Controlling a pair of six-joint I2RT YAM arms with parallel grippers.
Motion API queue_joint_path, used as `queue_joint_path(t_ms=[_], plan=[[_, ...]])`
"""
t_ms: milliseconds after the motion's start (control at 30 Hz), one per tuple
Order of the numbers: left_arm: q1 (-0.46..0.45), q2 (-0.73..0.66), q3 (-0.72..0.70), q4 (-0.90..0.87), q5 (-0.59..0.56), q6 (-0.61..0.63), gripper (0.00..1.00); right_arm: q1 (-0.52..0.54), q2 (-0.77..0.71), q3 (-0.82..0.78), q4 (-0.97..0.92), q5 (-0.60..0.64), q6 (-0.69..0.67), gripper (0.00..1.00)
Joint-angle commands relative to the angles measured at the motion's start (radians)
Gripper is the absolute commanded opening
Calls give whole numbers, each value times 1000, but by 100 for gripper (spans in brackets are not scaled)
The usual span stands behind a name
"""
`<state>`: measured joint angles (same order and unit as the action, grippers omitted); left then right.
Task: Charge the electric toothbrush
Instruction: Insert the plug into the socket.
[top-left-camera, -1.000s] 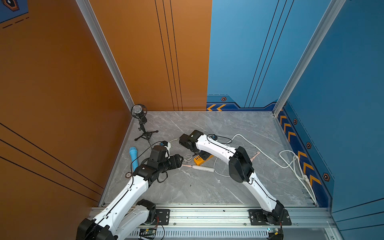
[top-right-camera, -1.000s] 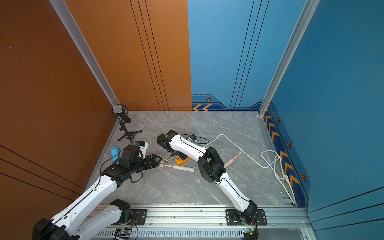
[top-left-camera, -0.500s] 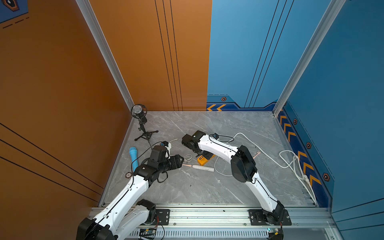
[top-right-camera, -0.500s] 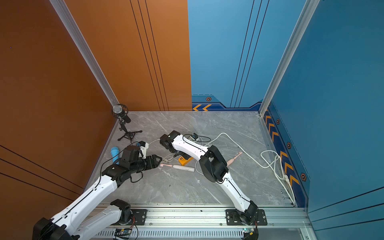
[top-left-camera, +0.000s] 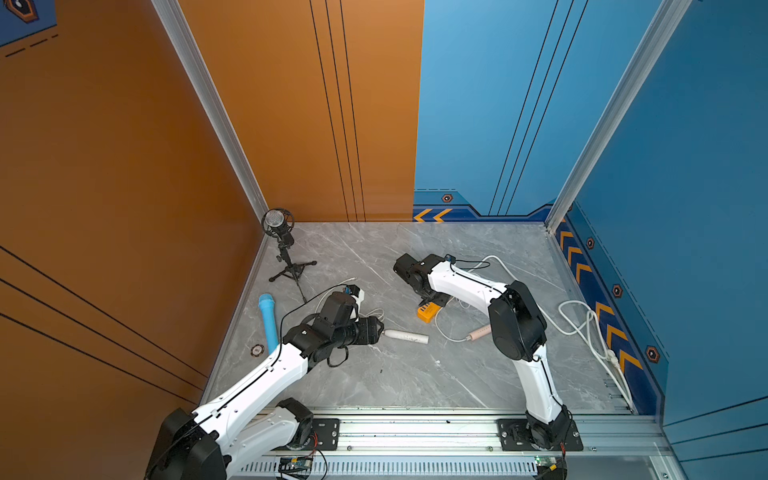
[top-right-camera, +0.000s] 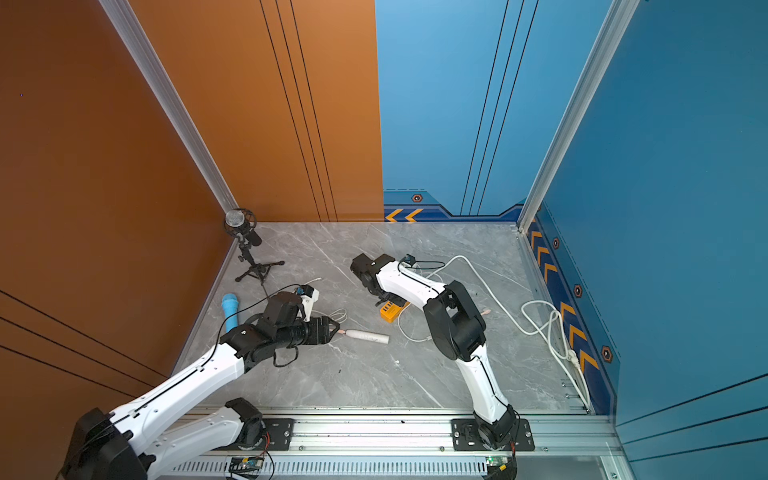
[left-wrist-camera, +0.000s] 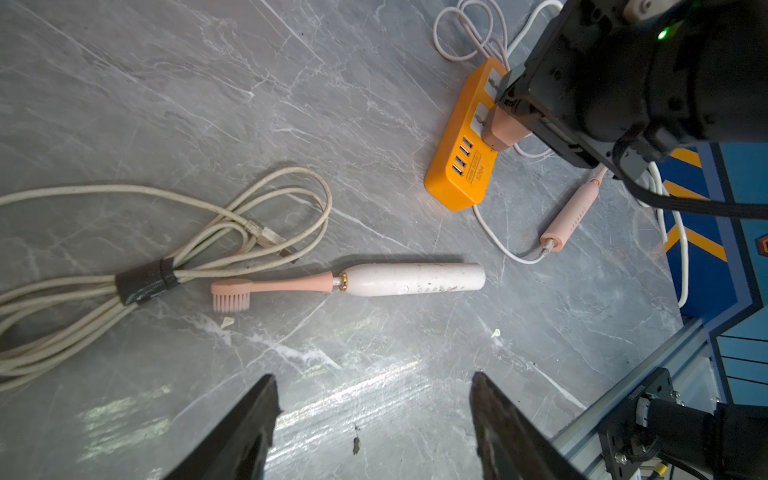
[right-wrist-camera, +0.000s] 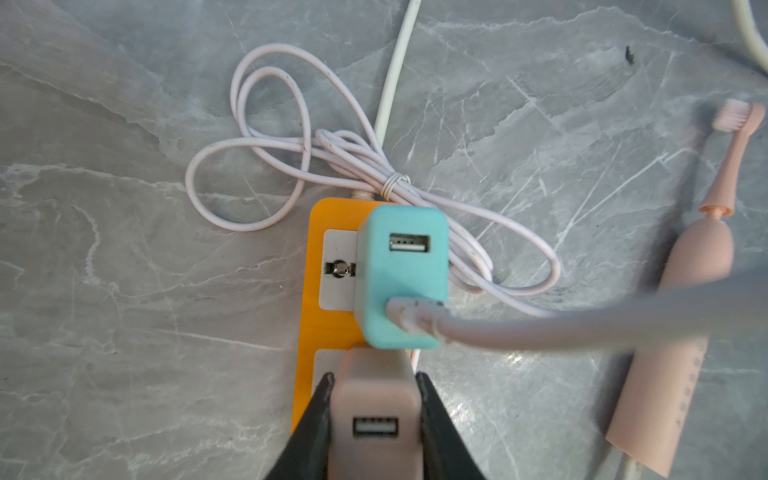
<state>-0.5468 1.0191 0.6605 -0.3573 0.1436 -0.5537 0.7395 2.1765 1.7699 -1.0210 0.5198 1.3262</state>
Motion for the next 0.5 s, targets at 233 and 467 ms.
queue_joint_path(t_ms=[233, 467], plan=[[-19, 42, 34, -10, -79, 6, 75, 34, 48, -260, 155, -278, 56, 12], [-19, 59, 52, -10, -93, 10, 75, 29, -20, -238, 164, -211, 62, 21]])
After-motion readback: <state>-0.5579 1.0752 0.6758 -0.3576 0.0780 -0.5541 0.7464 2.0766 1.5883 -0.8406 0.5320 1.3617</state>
